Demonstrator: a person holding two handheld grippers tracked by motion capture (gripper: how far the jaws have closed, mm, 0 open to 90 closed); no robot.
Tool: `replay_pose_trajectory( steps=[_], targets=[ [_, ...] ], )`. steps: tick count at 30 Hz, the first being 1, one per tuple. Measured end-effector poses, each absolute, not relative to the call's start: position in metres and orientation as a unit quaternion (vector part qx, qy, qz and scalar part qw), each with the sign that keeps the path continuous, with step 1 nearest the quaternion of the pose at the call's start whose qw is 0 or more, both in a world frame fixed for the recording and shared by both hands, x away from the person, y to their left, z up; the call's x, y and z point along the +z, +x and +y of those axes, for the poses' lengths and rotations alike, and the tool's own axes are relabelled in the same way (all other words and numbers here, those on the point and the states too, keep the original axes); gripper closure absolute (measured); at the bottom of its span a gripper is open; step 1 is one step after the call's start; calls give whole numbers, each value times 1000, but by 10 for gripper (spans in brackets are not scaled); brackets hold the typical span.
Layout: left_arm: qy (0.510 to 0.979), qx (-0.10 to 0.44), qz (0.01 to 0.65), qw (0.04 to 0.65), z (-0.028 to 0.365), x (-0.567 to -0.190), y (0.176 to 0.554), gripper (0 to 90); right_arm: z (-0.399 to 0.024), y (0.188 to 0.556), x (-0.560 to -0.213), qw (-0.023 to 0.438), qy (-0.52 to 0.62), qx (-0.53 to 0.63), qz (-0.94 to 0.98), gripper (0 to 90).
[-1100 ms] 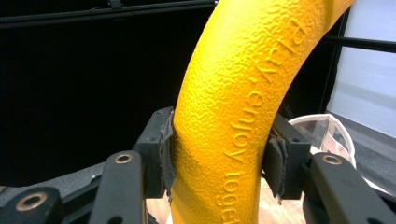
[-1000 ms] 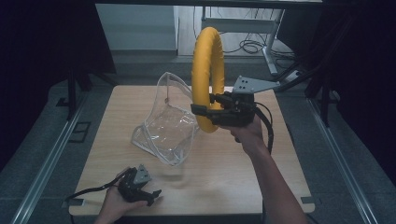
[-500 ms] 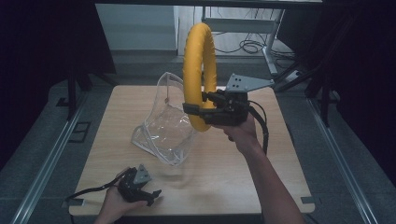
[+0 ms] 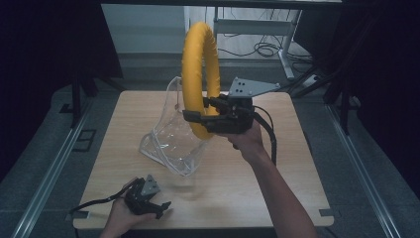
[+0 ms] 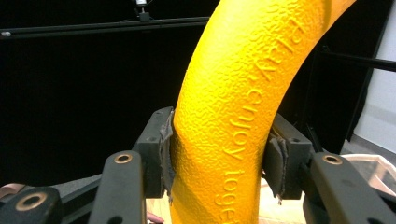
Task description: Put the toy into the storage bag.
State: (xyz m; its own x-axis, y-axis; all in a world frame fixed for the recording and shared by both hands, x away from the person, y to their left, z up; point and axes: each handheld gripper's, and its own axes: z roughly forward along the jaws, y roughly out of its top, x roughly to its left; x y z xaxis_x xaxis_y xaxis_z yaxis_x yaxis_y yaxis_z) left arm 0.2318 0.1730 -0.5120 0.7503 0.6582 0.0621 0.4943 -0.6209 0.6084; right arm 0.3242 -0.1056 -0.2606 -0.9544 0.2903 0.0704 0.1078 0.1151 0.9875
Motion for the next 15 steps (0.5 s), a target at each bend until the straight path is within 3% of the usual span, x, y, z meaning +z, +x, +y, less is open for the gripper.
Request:
replay_pose_trajectory(
  steps=[15],
  targets=[
    [889,144,323,291,174,-511,232,140,-81,327,-266,51,114,653,747,497]
  ],
)
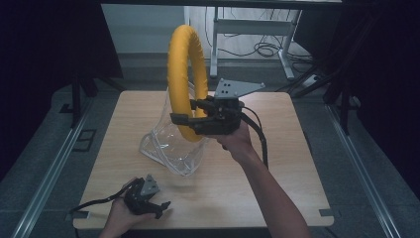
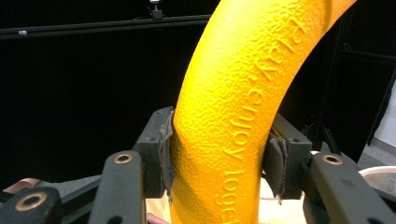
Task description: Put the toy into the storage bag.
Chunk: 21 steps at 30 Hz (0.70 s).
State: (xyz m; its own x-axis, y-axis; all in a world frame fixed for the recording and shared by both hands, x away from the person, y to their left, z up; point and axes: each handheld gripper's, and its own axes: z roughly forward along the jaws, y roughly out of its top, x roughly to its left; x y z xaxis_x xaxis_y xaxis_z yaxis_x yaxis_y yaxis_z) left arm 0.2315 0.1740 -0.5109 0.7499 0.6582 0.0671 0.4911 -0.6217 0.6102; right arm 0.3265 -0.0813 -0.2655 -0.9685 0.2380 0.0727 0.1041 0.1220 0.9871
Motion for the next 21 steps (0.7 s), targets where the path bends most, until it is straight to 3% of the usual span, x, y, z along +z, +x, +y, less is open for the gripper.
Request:
replay_pose_trajectory(
  steps=[21],
  targets=[
    [890,143,322,290,174,-511,231,140,-56,332,-282,17,110,645,756,496]
  ],
)
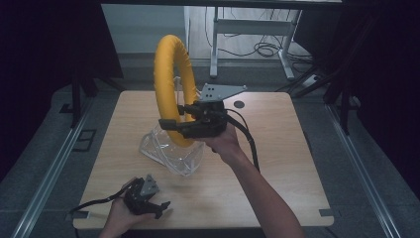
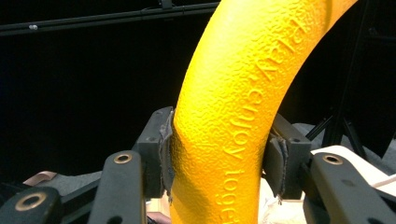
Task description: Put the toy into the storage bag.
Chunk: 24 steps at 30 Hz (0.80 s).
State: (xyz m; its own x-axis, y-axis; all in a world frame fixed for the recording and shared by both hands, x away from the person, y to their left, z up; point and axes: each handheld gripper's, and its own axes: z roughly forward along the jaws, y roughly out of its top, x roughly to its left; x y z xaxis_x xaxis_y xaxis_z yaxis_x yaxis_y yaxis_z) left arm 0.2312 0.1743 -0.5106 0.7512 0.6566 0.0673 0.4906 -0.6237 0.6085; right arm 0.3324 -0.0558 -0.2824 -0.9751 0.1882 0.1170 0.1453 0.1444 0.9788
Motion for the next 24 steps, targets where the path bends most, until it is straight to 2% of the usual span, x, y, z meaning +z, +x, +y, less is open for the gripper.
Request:
replay_pose_trajectory(
  steps=[24],
  targets=[
    [891,145,321,287,173,-512,232,140,-46,346,-308,-4,124,634,763,495]
  ],
)
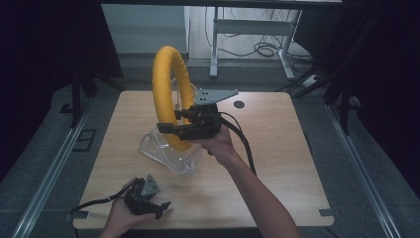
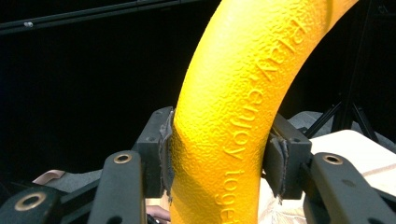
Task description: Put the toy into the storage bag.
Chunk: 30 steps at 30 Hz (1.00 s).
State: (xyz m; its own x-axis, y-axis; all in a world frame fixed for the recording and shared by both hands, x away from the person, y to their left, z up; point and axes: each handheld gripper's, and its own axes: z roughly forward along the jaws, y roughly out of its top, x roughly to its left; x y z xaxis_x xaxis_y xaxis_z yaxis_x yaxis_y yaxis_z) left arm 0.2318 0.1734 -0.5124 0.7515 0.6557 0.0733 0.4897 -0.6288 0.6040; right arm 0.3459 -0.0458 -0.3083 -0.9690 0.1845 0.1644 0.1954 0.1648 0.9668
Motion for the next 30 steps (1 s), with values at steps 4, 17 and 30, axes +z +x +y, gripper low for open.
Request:
replay_pose_trajectory(
  steps=[4,17,30],
  targets=[
    [891,145,321,287,173,-512,232,140,-45,348,-312,7,-128,-635,-762,495],
    [892,145,320,285,173,-513,232,140,-41,354,-325,16,-136,-631,-764,494],
    [892,145,320,284,173,-514,232,140,-39,357,-341,21,-145,-630,-762,494]
  ],
)
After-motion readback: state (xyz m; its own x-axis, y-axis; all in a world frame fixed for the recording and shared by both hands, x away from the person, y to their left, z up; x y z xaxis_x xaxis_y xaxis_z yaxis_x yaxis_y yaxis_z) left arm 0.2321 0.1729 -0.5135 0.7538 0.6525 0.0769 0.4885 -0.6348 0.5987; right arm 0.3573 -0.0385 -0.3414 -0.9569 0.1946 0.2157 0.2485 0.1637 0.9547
